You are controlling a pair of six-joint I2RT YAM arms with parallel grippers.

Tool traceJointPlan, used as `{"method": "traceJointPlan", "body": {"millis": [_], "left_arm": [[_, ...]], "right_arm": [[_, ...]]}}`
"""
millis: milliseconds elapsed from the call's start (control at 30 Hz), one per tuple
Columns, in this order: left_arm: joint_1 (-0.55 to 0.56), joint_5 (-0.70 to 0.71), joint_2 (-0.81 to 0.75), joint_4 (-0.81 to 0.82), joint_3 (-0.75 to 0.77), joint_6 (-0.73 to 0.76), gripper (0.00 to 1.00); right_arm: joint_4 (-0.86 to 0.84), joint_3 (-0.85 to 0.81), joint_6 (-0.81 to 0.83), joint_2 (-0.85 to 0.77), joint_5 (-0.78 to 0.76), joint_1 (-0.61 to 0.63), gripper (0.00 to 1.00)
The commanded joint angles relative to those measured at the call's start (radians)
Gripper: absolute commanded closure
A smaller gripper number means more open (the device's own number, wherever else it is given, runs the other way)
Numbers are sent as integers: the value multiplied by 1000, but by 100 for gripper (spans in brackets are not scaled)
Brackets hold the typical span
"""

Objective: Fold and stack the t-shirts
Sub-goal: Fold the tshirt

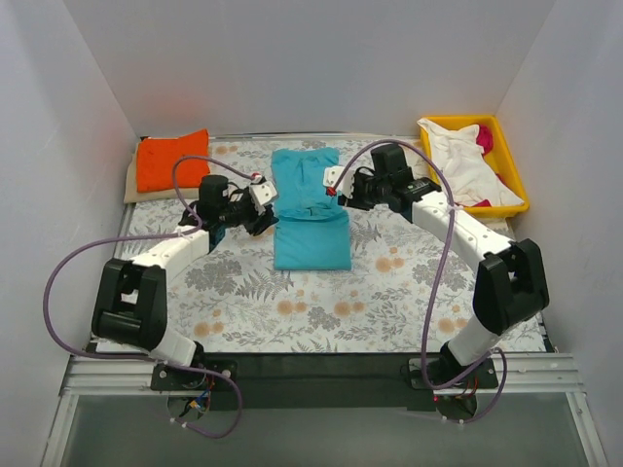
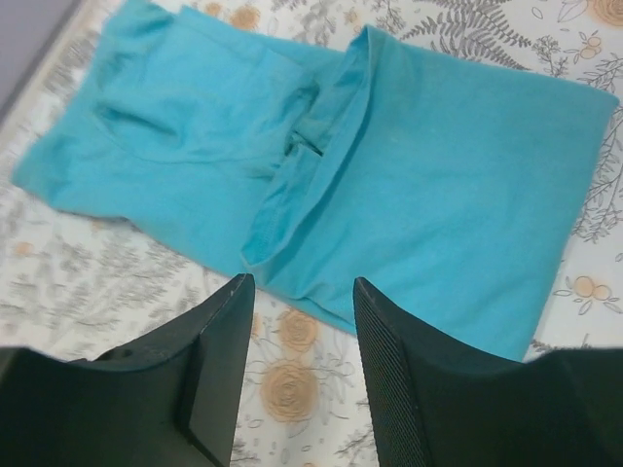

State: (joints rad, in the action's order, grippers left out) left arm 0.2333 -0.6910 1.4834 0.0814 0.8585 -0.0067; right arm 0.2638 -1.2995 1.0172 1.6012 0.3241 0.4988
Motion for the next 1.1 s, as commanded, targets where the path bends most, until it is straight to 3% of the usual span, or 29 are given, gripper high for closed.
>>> {"method": "traceJointPlan", "body": {"millis": [0, 133, 333, 467, 667, 733, 900, 967, 1067], "left_arm": [[4, 39, 86, -51, 55, -133, 57], [3, 76, 231, -75, 166, -223, 53], [3, 119, 379, -51, 261, -294, 53], [-2, 110, 425, -35, 292, -322, 60], [-32, 59, 449, -46, 321, -375, 95], [-48, 48, 452, -52, 324, -389, 100], [-71, 47, 471, -104, 349, -408, 100], [-71, 47, 477, -130, 364, -407, 74], [-72, 56, 462, -131, 367, -417, 56]], "right_arm": [[104, 16, -147, 80, 41, -20, 62], [153, -58, -311, 163, 110, -45, 62], [176, -90, -381, 239, 164, -51, 62], [178, -84, -391, 247, 178, -54, 62], [190, -78, -393, 243, 179, -63, 62], [193, -73, -393, 238, 181, -68, 62], [206, -63, -396, 232, 194, -72, 61], [206, -60, -399, 226, 202, -72, 60], [224, -58, -390, 223, 217, -72, 58]]}}
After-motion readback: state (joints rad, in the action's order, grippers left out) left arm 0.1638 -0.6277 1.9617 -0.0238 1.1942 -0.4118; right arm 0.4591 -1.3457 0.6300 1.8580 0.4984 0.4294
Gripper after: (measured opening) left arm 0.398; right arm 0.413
